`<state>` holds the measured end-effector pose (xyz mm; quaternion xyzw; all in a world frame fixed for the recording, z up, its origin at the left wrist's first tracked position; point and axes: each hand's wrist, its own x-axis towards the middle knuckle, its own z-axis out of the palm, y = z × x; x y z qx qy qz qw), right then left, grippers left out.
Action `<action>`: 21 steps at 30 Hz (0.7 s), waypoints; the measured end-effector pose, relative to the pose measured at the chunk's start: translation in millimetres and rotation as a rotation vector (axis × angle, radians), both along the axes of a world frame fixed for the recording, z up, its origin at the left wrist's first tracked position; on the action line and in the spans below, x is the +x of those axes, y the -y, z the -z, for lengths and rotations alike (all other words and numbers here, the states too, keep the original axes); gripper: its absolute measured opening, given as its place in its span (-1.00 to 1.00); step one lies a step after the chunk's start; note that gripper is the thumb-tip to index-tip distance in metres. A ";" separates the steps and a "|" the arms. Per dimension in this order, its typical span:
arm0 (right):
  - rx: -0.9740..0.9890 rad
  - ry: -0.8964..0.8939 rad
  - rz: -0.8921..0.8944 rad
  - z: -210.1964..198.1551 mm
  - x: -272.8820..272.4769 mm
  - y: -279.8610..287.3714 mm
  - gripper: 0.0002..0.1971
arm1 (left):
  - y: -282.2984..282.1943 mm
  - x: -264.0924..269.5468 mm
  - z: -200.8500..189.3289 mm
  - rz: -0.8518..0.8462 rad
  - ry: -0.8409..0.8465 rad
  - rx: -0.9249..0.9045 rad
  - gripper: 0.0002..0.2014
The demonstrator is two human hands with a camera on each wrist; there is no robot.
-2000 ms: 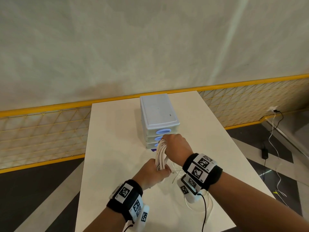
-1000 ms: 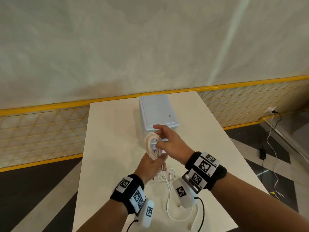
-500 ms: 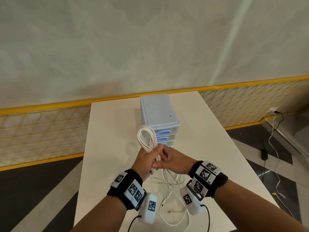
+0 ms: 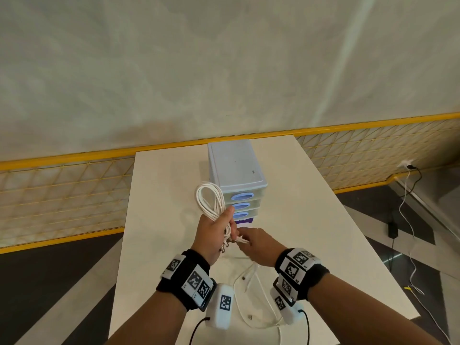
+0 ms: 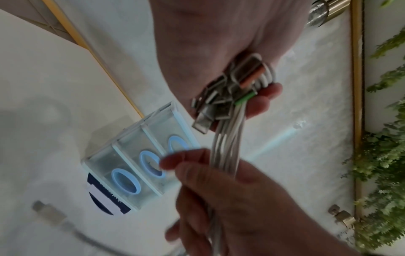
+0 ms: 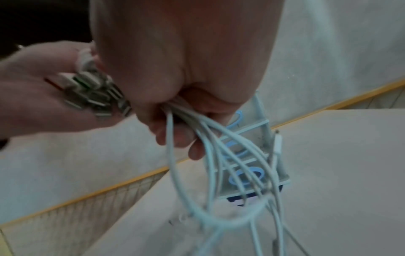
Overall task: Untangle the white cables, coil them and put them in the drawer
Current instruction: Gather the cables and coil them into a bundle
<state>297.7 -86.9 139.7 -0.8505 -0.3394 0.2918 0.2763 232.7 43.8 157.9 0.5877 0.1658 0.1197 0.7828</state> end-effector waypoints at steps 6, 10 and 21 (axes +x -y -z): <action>-0.089 0.129 0.118 0.6 12.1 11.8 -0.82 | -2.3 -7.0 3.3 -0.012 -0.072 0.065 -0.55; -0.158 0.225 0.287 -1.1 21.8 16.4 -0.80 | -2.8 -9.0 5.8 -0.007 -0.101 0.036 -0.60; -0.028 0.133 0.438 -15.5 20.0 6.6 -0.79 | -21.2 -6.8 -0.1 -0.171 -0.166 -0.130 -0.63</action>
